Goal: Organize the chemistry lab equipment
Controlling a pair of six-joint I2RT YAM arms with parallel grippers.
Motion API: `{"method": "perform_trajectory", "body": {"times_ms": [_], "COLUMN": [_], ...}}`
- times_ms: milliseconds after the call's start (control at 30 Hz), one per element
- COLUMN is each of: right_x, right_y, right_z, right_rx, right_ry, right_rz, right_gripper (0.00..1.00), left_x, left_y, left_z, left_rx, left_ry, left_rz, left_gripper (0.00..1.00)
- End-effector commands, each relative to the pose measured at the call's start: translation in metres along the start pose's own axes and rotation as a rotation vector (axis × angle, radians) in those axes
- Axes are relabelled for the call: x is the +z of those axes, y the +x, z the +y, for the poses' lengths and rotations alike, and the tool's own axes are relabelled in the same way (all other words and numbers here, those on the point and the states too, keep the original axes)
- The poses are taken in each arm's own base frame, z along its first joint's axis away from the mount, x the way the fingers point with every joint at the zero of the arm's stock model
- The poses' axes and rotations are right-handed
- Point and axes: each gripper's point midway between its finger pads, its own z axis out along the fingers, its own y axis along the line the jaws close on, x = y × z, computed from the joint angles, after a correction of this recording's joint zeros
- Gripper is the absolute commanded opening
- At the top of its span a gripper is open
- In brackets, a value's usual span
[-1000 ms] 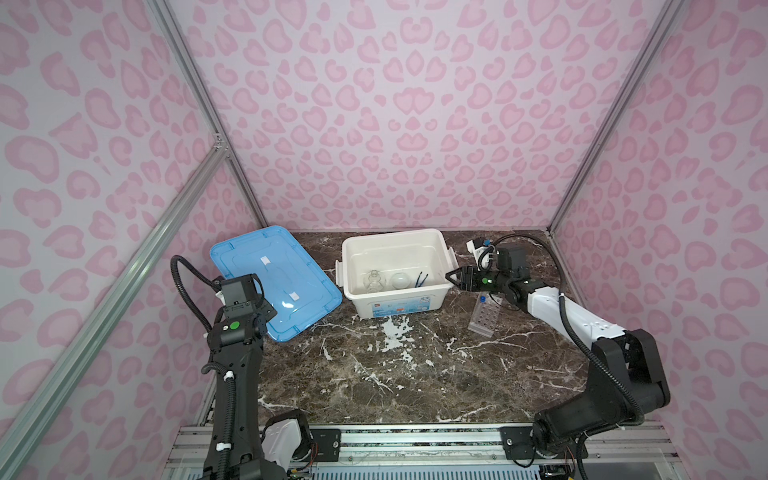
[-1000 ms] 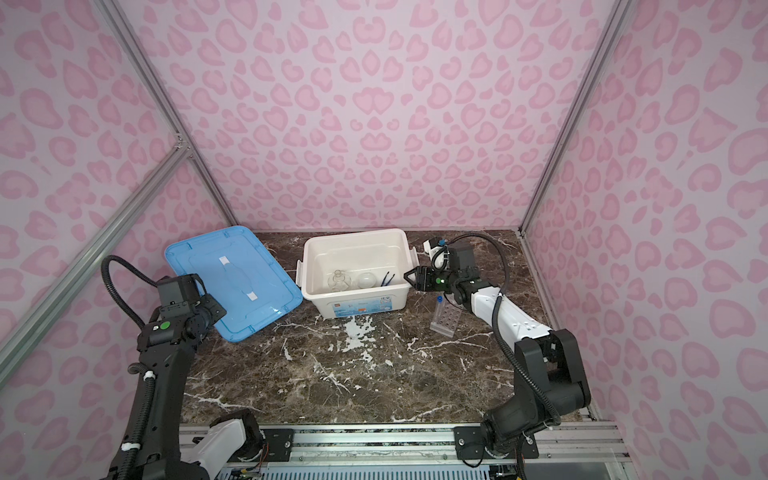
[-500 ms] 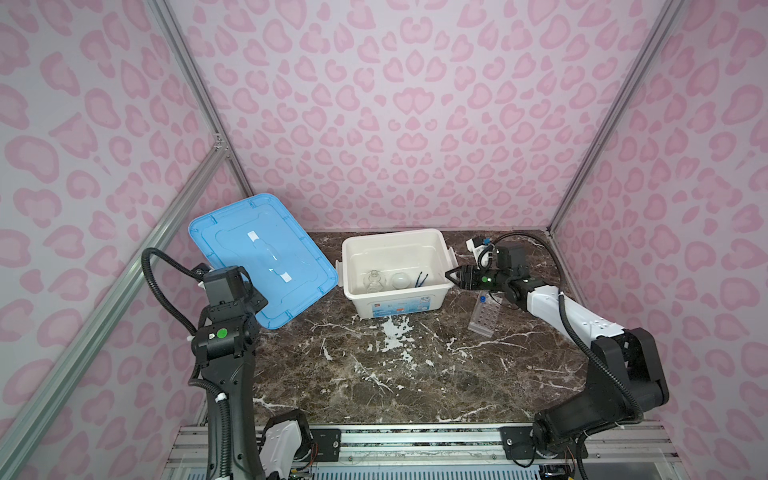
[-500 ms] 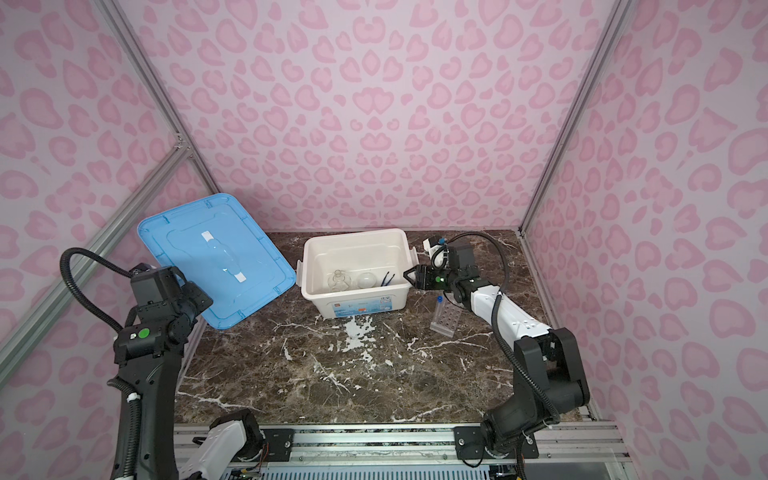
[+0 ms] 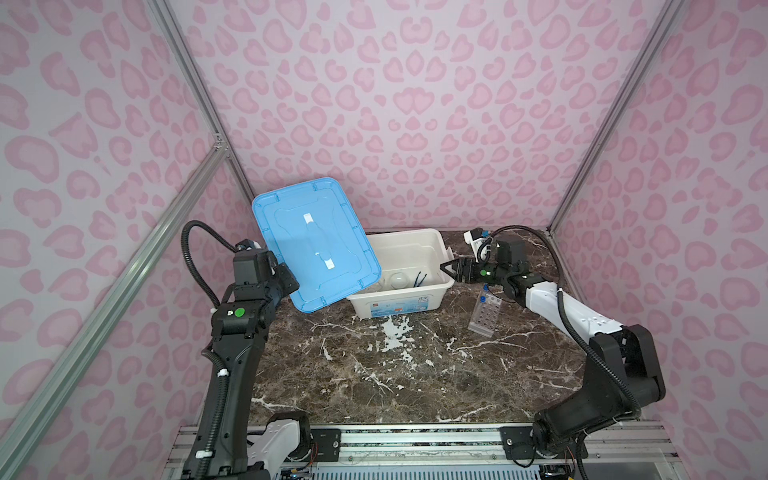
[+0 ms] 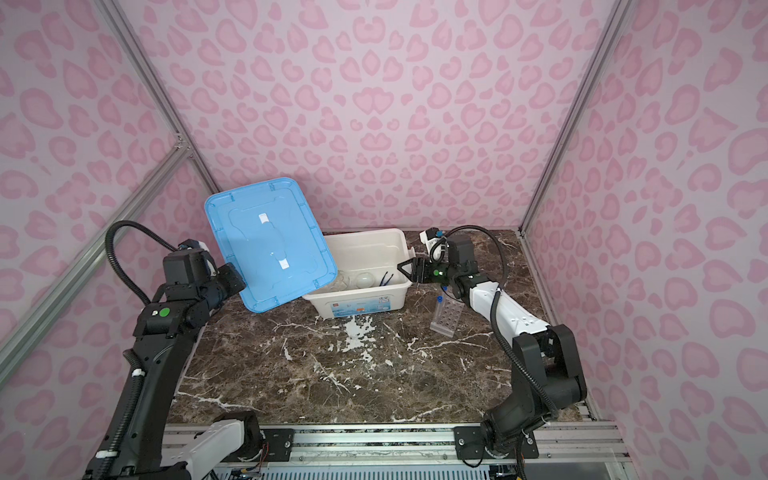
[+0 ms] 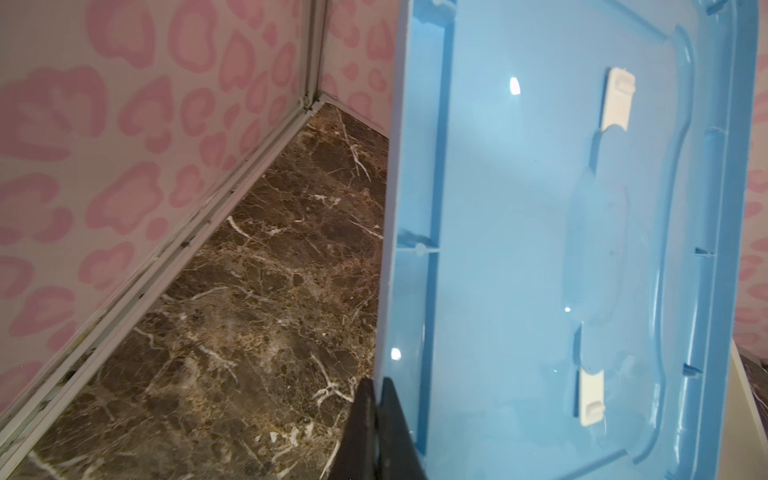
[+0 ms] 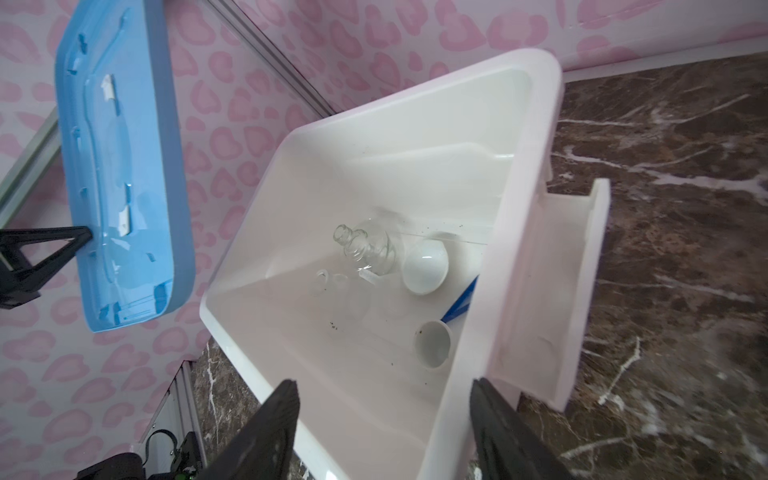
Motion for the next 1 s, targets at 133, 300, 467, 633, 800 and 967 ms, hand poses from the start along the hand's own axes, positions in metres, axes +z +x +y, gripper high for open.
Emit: {"method": "perform_trajectory", "body": {"times_ms": [133,300,467,633,800,967], "right_x": [0.005,0.002,-0.003,-0.004,-0.005,-0.007], "right_y": [-0.019,-0.026,-0.028,-0.026,-0.025,-0.024], "right_z": [0.029,0.039,0.047,0.042,0.038,0.036], "right_rx": [-0.012,-0.014,-0.02,-0.002,0.014,0.019], "right_ry": [-0.184,-0.241,-0.273,-0.257,-0.239,-0.226], "right_rz": [-0.053,-0.09,-0.108,-0.105,-0.101,-0.103], "right_gripper": [0.73,0.73,0.73,0.71,0.68,0.67], "left_x": [0.025,0.043,0.059,0.065,0.069,0.069], "left_y": [-0.004,0.012,0.026,0.029,0.03,0.033], "left_z": [-0.082,-0.13,-0.161,-0.185,-0.198,-0.202], "left_rx": [0.099,0.183,0.215,0.232,0.225,0.229], "left_ry": [0.229,0.311,0.388,0.448,0.487,0.506], "left_rz": [-0.007,0.039,0.084,0.103,0.112,0.121], "left_gripper": [0.05,0.05,0.05,0.05,0.05,0.05]}}
